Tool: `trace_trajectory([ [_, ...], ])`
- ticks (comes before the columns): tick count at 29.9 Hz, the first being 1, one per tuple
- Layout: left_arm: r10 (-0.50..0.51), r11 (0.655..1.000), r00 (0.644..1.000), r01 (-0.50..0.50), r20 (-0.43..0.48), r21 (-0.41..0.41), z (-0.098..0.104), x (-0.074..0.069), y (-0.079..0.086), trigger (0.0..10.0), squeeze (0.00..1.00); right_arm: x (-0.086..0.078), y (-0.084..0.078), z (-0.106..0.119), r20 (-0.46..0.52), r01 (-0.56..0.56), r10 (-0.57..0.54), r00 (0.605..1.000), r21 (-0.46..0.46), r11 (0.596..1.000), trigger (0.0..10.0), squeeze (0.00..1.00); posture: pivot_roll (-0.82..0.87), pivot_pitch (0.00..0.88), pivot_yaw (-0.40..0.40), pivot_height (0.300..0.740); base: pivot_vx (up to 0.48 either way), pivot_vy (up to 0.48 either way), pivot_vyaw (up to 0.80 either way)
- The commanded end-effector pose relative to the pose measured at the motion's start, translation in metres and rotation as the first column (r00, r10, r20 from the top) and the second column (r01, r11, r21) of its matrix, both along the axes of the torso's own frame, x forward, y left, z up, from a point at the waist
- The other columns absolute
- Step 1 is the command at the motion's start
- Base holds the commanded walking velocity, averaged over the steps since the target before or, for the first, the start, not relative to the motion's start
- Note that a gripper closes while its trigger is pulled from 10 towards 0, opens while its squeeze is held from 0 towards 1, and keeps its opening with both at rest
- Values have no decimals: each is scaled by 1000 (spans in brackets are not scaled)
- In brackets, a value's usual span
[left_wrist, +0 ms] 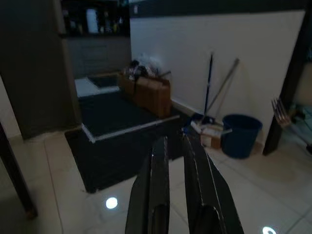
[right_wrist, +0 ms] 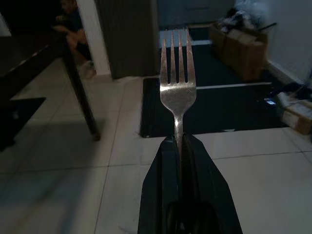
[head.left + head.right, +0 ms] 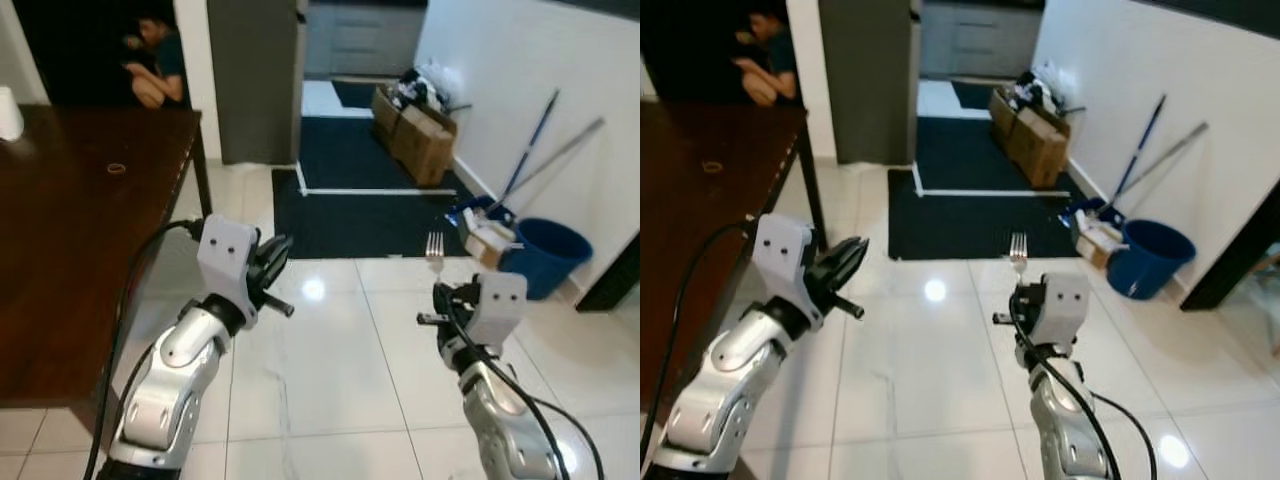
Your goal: Setting the table
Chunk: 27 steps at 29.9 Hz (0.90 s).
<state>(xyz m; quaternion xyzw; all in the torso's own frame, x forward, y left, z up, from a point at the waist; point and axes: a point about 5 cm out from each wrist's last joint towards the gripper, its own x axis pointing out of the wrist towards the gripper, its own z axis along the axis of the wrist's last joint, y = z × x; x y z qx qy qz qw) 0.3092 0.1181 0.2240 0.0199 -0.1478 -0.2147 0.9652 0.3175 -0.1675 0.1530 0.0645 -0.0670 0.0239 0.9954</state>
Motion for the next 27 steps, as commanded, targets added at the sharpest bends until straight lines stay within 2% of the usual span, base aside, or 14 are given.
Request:
trace_trajectory([
  [1, -9, 1000, 1000, 9, -5, 1, -1, -1, -2, 10000, 0, -1, -3, -1, -2, 12, -12, 1000, -1, 1000, 10000, 0, 104, 46, 8, 740, 480, 0, 0],
  [27, -10, 1000, 1000, 10, -3, 5, 0, 0, -1, 10000, 0, -1, -2, -1, -1, 17, -17, 1000, 6, 1000, 10000, 0, 105, 48, 15, 740, 480, 0, 0],
])
